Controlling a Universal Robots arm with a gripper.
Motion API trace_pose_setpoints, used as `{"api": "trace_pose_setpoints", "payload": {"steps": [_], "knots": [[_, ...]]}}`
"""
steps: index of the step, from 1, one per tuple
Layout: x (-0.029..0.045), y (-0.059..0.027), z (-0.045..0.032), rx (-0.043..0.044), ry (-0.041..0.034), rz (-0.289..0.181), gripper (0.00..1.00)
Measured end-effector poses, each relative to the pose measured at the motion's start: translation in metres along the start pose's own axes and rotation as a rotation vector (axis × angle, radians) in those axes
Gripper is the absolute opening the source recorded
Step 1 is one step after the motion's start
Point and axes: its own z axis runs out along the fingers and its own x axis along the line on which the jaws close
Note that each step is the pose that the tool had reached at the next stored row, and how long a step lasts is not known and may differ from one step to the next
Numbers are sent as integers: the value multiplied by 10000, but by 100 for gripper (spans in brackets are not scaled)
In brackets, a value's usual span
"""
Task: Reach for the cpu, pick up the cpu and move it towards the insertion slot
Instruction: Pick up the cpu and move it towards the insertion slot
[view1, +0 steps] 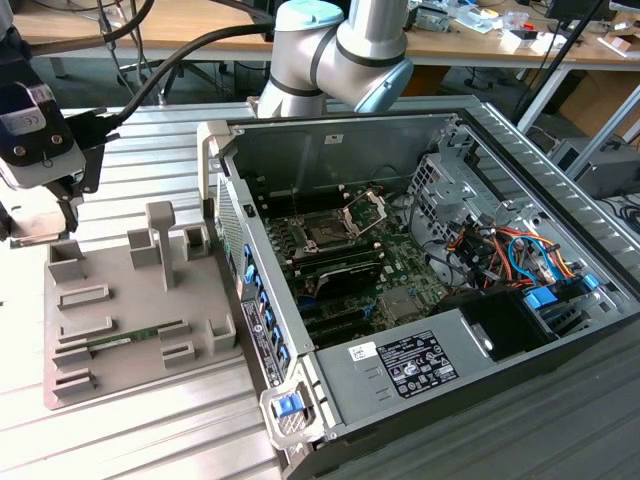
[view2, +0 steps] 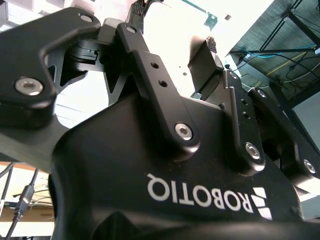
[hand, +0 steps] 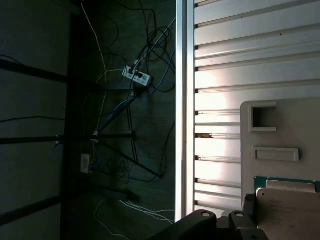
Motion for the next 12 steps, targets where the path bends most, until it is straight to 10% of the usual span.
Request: {"api": "trace_pose_setpoints", "payload": {"steps": [12], "knots": [[0,2,-72,0,0,0,55]]}}
